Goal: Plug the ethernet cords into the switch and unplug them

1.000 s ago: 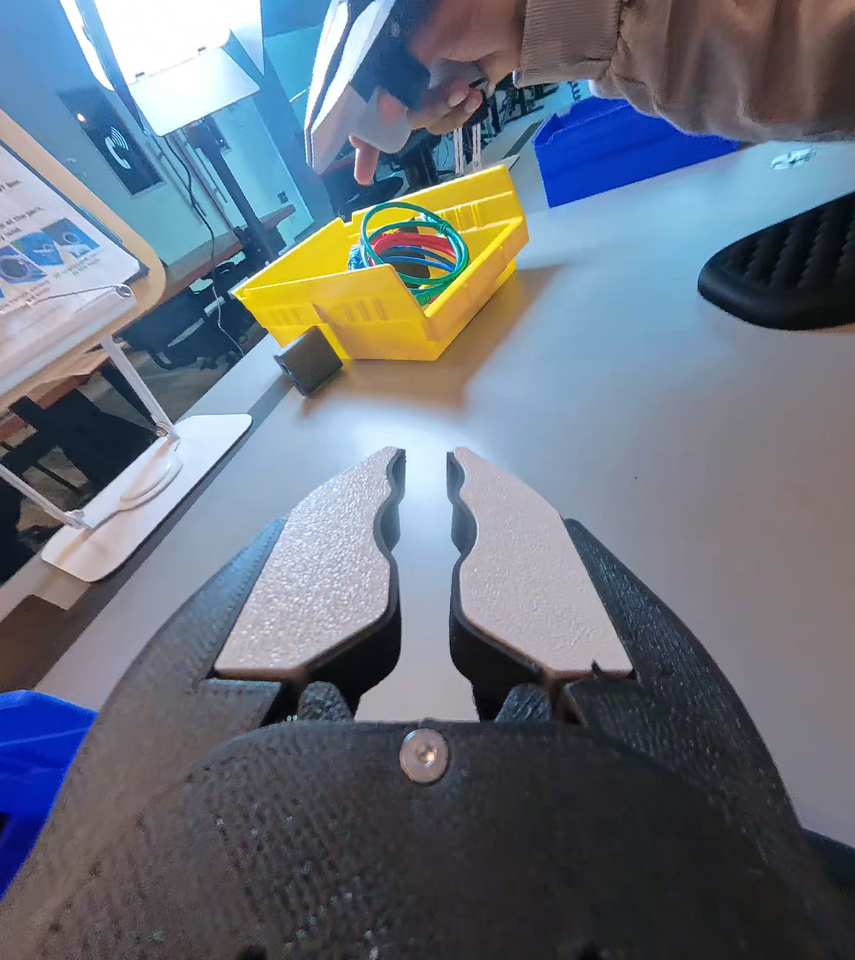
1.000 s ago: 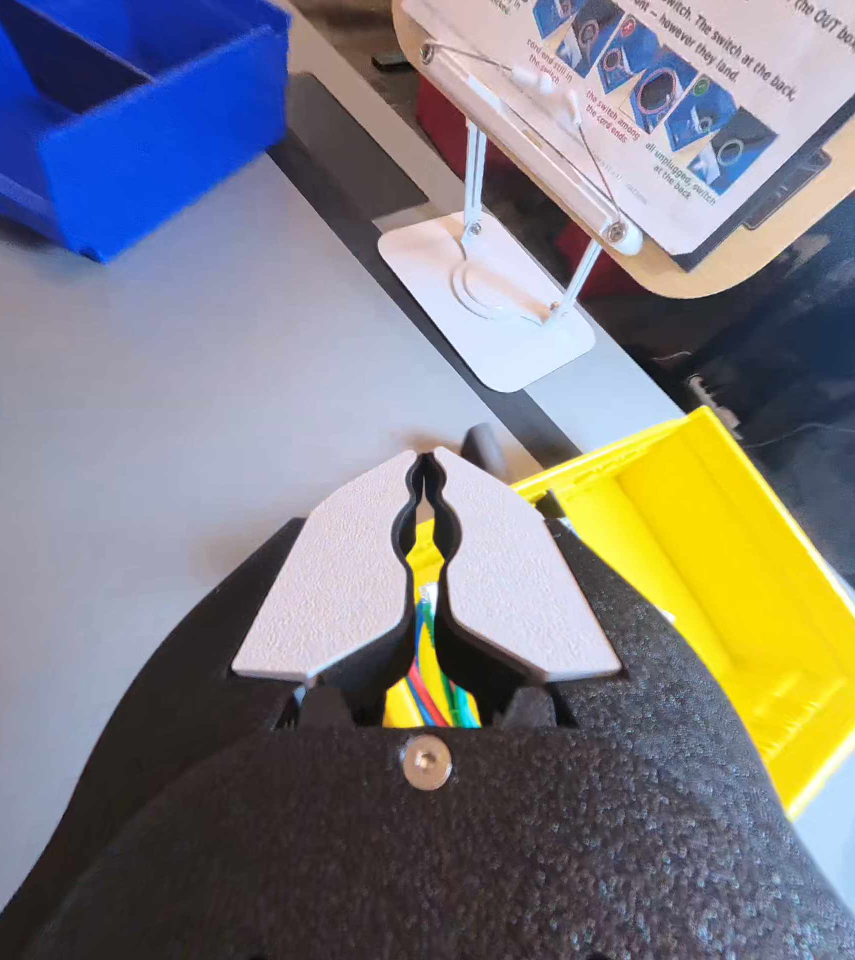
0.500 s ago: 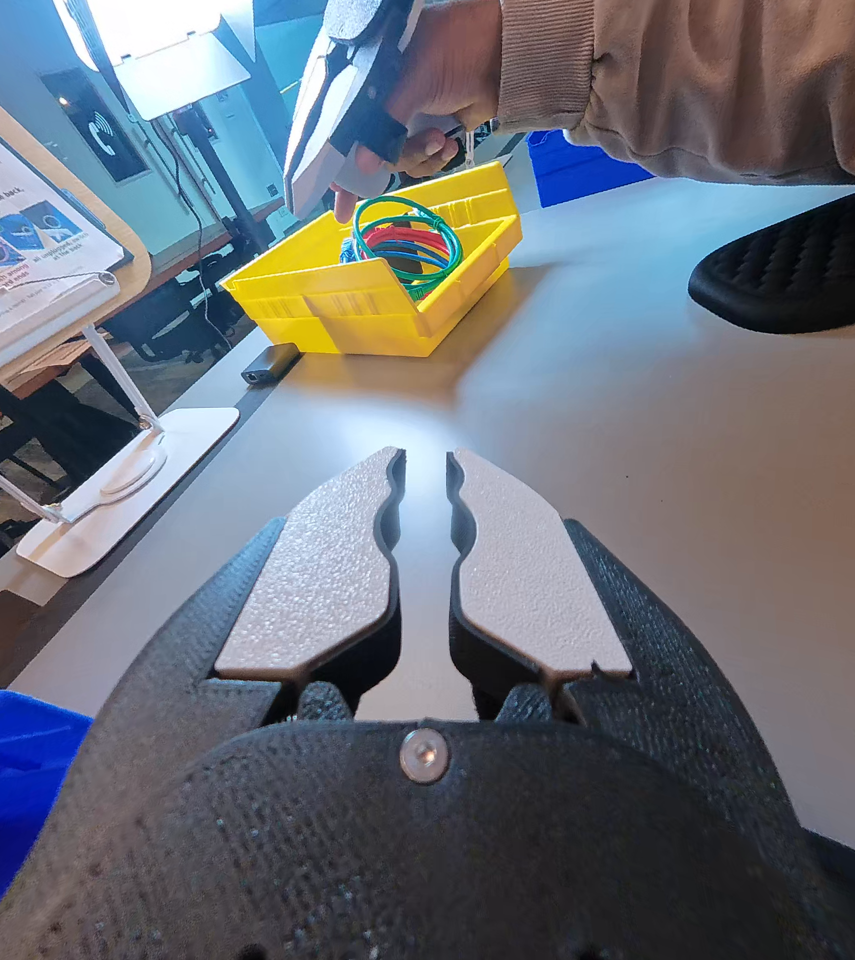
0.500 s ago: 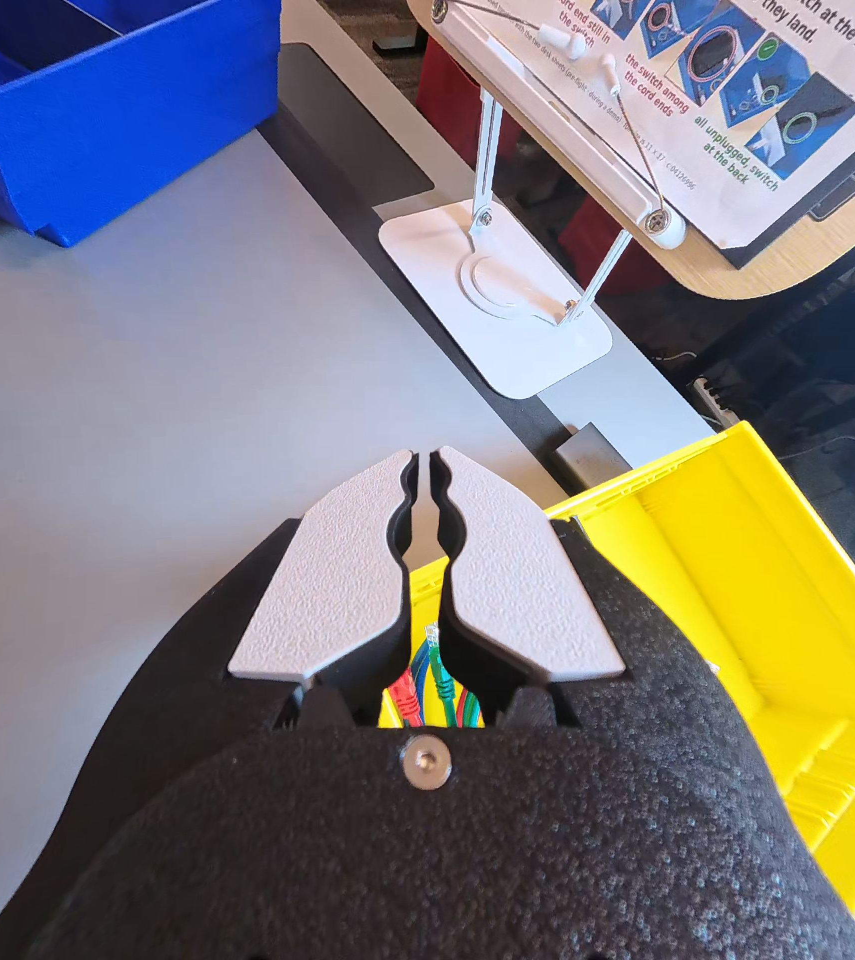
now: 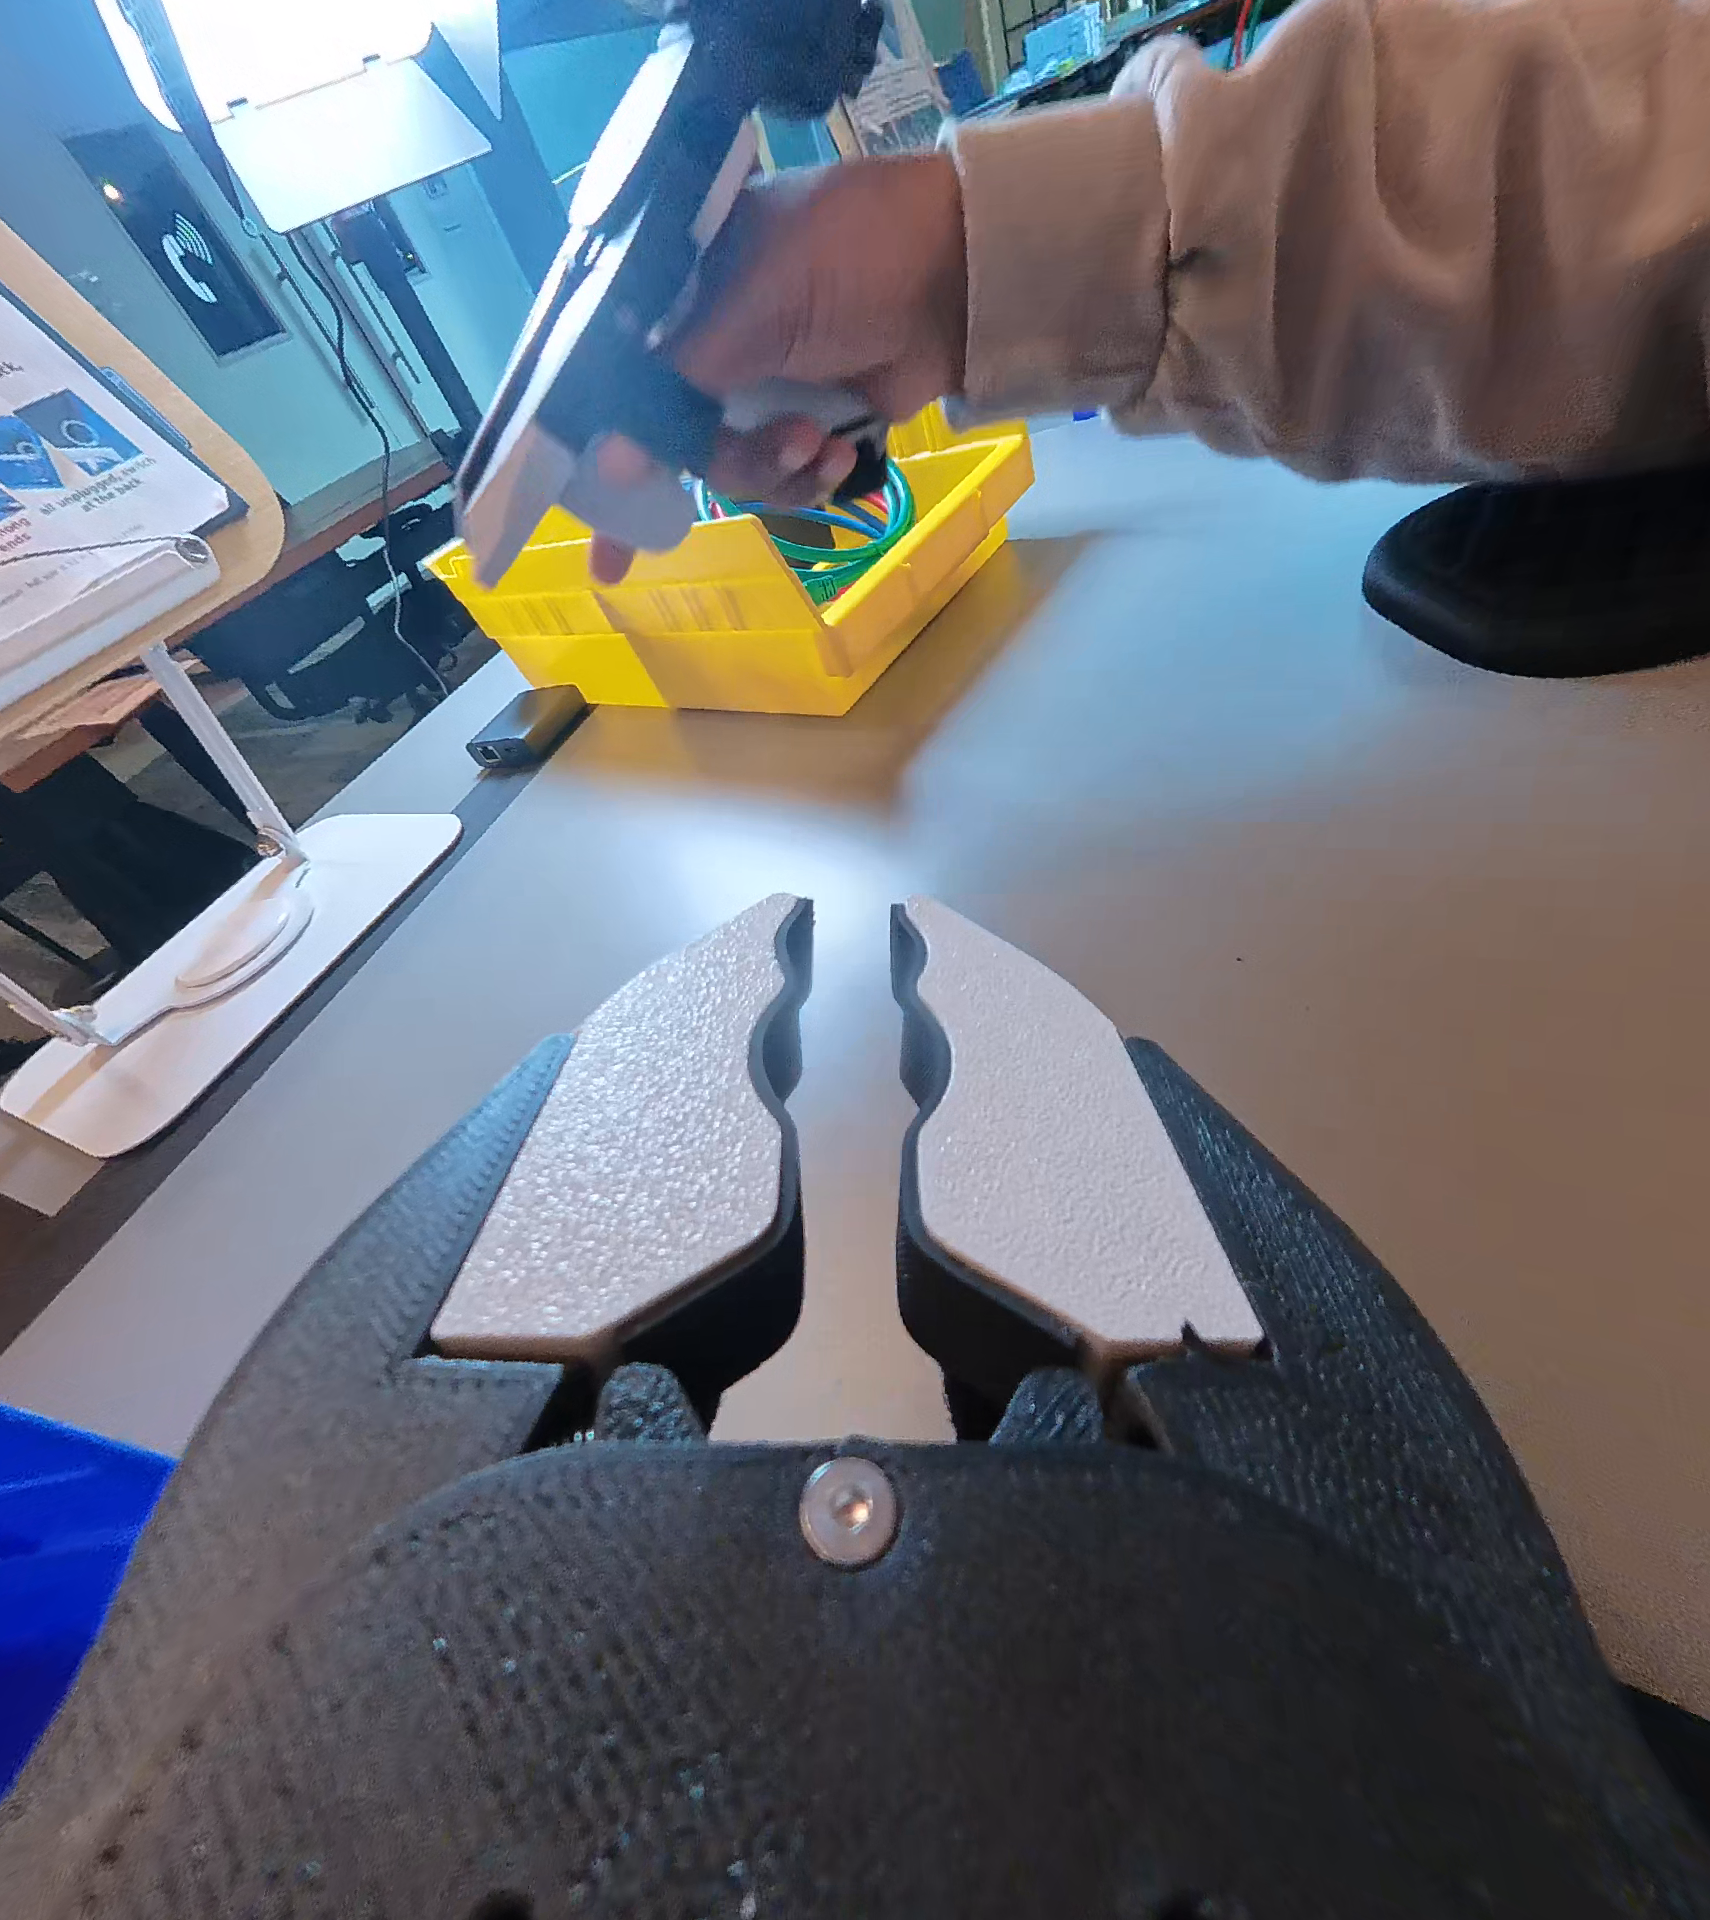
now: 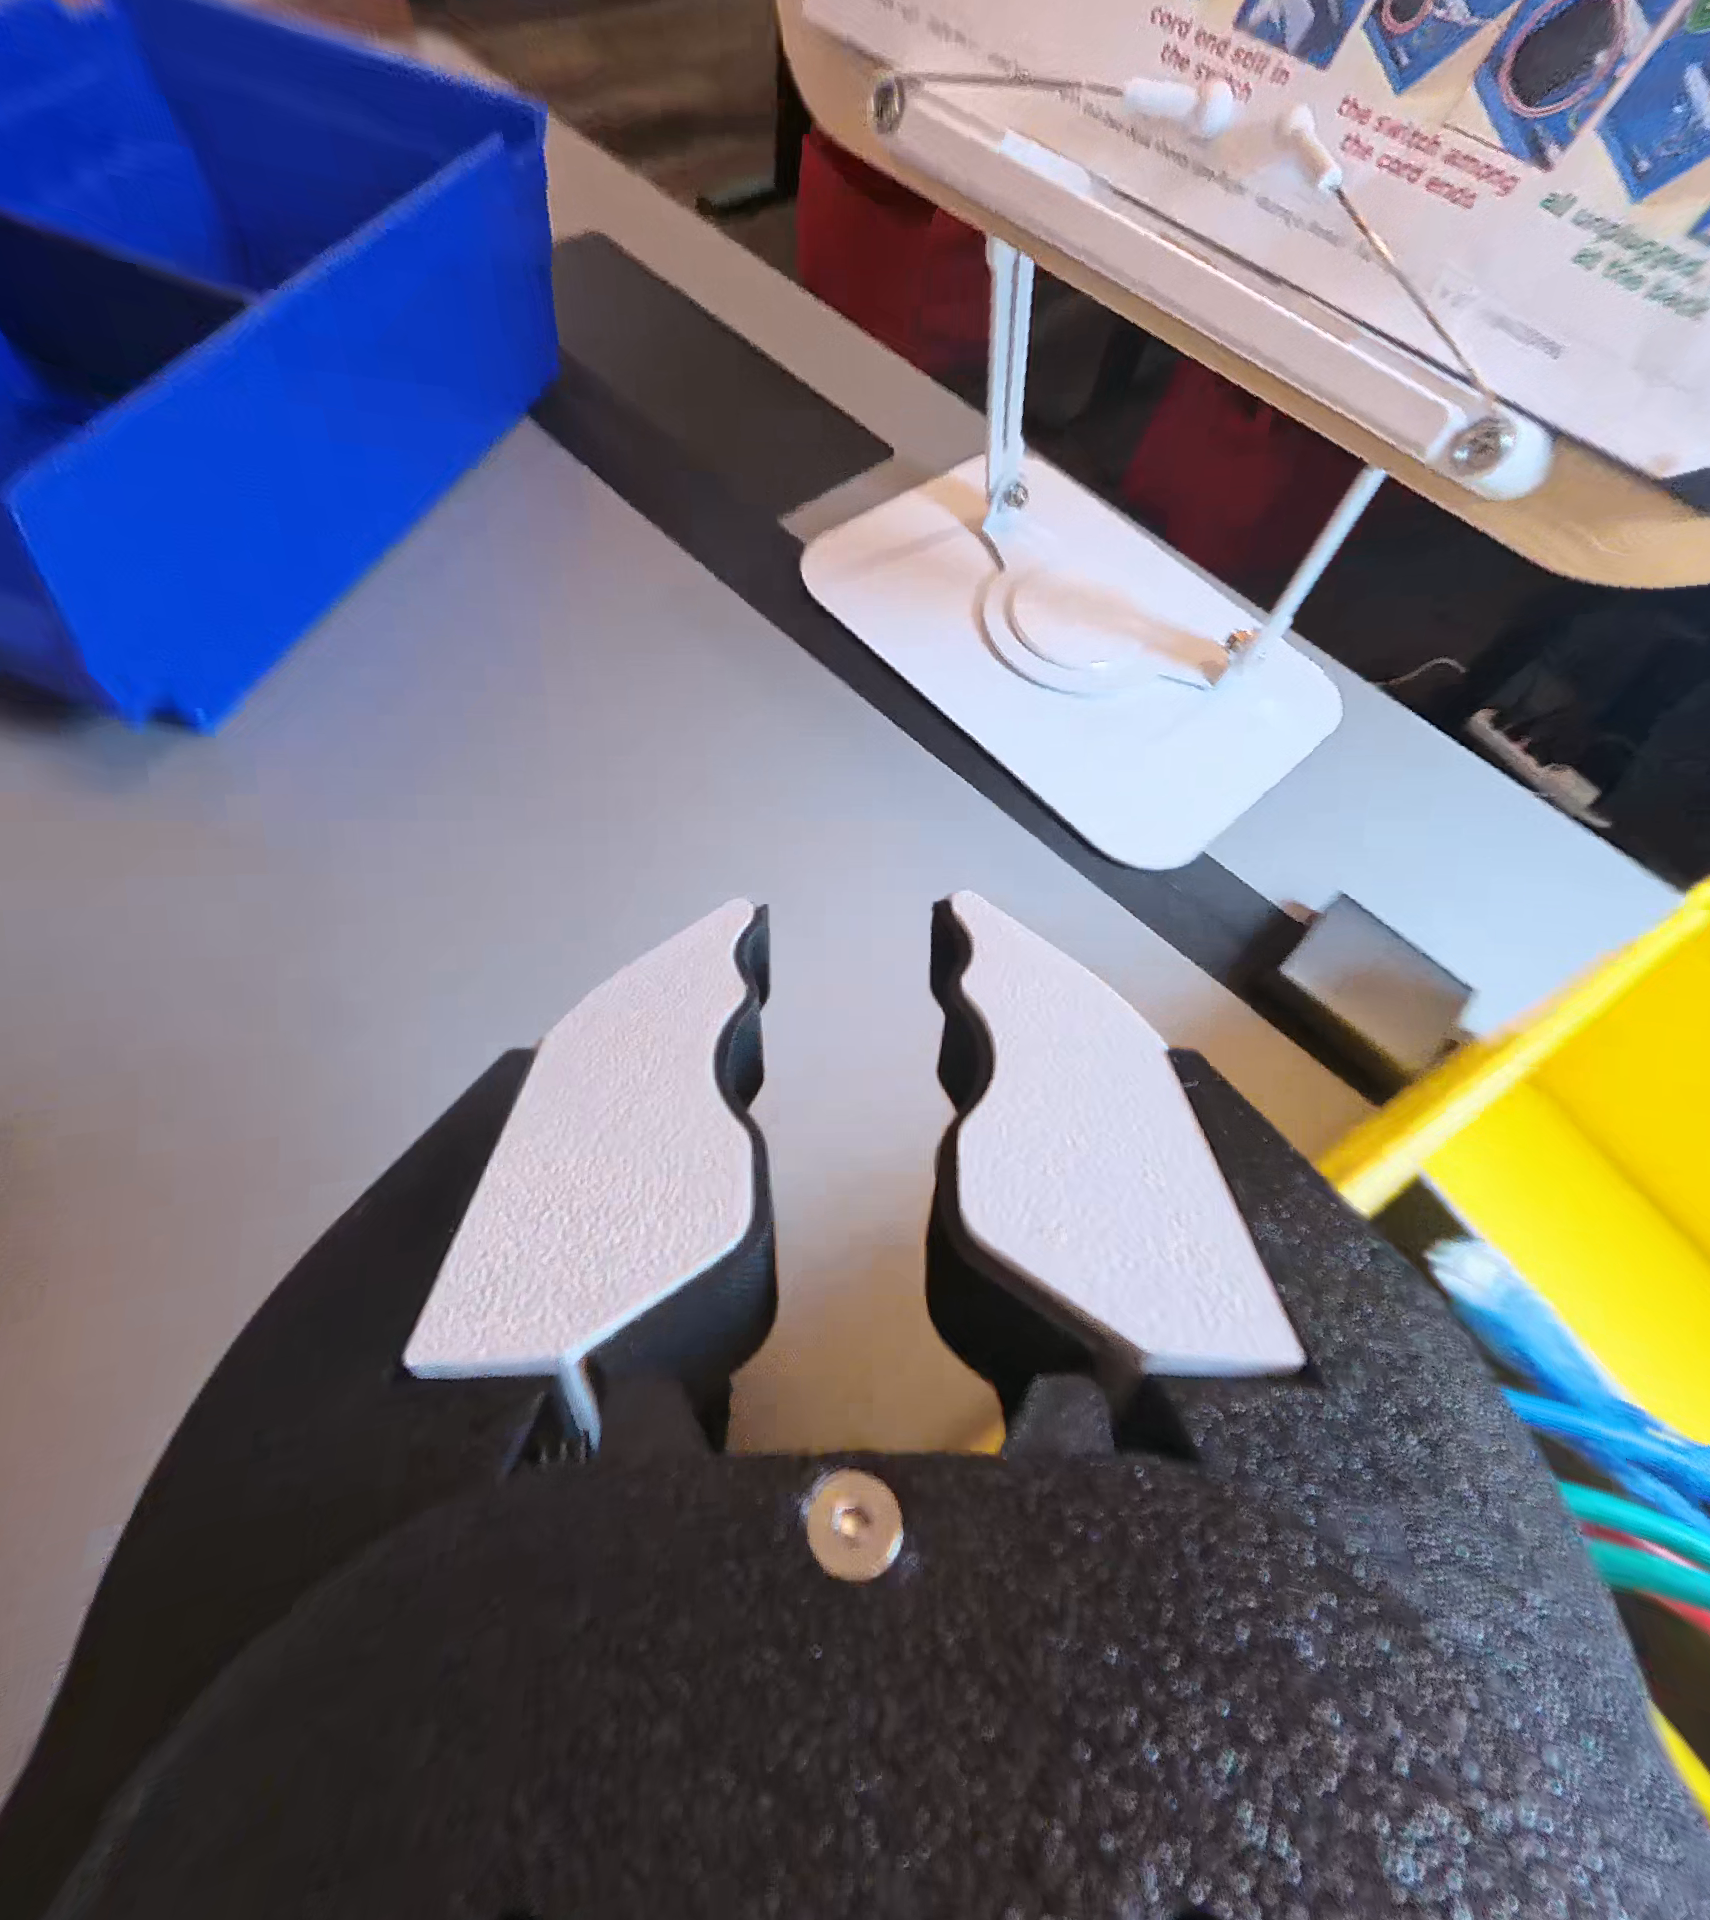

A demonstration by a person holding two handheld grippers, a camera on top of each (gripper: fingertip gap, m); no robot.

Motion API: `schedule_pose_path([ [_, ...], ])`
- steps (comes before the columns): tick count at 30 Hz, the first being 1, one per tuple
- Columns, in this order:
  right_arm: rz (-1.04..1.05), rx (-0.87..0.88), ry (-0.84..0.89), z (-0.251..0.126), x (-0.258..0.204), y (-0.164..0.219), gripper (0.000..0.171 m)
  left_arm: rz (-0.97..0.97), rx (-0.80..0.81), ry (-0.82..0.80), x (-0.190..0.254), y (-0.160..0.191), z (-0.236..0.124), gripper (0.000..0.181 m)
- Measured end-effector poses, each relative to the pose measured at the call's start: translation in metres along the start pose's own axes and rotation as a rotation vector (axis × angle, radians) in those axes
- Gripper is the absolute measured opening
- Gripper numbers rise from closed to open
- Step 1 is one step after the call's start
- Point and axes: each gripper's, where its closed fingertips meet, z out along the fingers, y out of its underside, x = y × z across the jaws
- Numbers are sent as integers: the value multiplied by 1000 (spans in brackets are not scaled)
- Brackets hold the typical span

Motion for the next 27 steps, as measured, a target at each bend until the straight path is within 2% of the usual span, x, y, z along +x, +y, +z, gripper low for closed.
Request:
schedule_pose_path([
  [3, 118, 74, 39, 37, -23, -8, 40, -12, -14, 27, 5, 7, 3, 14],
  [5, 160, 59, 110, 65, -20, -4, 51, -3, -24, 37, 10, 11, 1, 14],
  [9, 284, -110, 329, 108, 49, 26, 73, 21, -24, 36, 15, 14, -9, 14],
  [15, 383, -314, 582, 115, 134, 61, 85, 9, -25, 61, 19, 19, -14, 14],
  [27, 441, -494, 660, 121, 188, 97, 84, 39, -40, 90, 29, 21, -11, 14],
])
